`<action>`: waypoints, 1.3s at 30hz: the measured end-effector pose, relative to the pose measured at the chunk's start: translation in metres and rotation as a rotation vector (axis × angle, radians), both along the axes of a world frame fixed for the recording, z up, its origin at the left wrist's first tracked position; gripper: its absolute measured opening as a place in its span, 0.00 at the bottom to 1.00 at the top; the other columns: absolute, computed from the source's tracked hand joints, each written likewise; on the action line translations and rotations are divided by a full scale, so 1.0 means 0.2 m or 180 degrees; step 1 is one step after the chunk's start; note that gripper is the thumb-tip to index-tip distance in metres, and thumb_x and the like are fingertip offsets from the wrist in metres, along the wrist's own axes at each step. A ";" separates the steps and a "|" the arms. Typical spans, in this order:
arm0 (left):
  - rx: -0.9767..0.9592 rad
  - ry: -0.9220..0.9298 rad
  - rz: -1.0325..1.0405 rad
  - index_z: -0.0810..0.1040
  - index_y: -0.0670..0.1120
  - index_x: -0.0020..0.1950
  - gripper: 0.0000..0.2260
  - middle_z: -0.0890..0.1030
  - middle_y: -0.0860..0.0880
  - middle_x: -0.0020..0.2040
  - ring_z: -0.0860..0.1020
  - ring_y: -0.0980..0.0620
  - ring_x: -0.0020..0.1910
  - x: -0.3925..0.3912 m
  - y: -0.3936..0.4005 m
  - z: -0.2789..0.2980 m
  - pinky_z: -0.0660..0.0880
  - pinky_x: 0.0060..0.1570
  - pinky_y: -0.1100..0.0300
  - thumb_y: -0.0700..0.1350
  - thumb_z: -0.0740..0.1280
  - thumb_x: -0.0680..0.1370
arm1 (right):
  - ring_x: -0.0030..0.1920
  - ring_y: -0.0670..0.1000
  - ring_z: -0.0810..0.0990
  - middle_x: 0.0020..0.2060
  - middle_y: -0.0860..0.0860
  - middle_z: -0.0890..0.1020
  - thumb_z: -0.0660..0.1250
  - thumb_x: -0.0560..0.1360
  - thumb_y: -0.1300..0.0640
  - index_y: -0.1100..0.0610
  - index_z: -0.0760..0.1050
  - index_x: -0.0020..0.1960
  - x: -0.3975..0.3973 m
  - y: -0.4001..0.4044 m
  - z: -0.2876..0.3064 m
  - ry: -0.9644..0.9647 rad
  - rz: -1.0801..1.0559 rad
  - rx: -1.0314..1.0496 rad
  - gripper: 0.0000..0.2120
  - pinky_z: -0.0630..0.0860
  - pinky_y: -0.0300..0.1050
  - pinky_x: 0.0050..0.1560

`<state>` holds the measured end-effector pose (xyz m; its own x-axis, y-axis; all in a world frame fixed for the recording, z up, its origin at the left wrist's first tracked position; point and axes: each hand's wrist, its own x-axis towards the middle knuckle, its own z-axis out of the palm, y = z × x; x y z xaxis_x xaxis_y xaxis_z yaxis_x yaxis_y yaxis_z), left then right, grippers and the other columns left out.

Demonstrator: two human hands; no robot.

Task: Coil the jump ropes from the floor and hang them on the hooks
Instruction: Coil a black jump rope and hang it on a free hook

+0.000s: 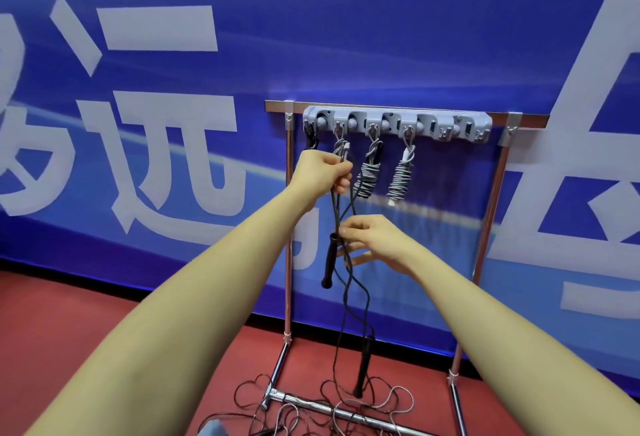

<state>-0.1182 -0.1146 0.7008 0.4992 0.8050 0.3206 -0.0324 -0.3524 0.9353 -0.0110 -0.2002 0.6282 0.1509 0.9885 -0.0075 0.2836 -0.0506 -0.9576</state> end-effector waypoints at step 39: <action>-0.0645 -0.0774 -0.0219 0.79 0.35 0.52 0.07 0.79 0.43 0.39 0.76 0.56 0.28 0.00 0.03 0.01 0.76 0.32 0.67 0.38 0.65 0.79 | 0.48 0.54 0.82 0.44 0.57 0.83 0.63 0.78 0.63 0.62 0.74 0.51 -0.06 0.07 0.04 0.1190 0.0245 0.0486 0.03 0.76 0.42 0.53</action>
<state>-0.1173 -0.1077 0.7032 0.4832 0.8316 0.2738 -0.2809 -0.1490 0.9481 -0.0239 -0.1871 0.6361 0.0912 0.9908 0.0999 -0.0880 0.1079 -0.9903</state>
